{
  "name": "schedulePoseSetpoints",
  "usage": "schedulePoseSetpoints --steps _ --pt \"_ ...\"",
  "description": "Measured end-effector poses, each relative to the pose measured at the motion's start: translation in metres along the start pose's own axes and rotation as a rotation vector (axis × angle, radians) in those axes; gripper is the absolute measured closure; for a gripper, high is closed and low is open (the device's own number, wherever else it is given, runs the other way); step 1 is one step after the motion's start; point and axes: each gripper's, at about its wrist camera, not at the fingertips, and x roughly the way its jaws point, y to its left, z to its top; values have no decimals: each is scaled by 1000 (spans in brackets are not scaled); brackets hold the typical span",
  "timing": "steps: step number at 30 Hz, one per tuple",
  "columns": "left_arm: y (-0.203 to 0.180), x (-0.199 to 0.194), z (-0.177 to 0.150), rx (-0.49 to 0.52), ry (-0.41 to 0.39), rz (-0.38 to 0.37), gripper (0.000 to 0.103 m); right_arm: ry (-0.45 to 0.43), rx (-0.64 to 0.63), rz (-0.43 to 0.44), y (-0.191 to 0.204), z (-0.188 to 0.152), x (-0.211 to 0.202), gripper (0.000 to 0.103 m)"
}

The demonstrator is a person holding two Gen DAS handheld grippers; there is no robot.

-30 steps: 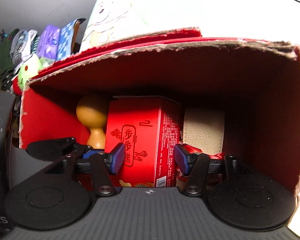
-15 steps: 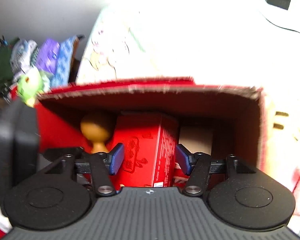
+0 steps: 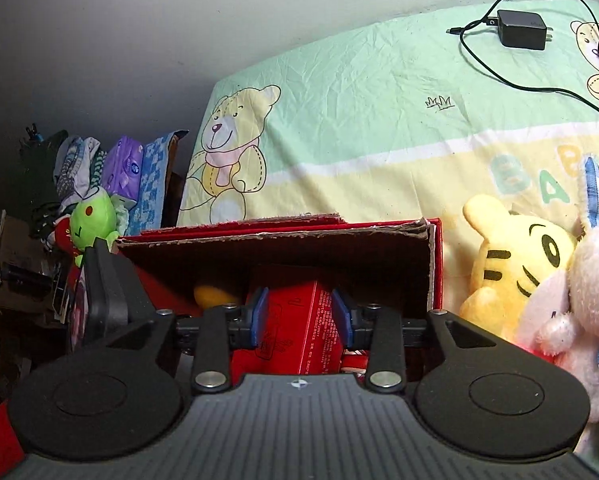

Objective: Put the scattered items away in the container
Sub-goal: 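Lower the gift box beside the gourd and open the right gripper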

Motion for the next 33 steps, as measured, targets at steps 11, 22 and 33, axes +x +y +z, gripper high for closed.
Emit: schedulePoseSetpoints --steps 11,22,33 --pt "20 4 -13 -44 19 -7 9 6 -87 -8 15 -5 12 65" --pt "5 7 -10 -56 1 -60 5 -69 -25 -15 -3 6 -11 73" --pt "30 -25 -42 -44 -59 -89 5 -94 -8 -3 -11 1 -21 73"
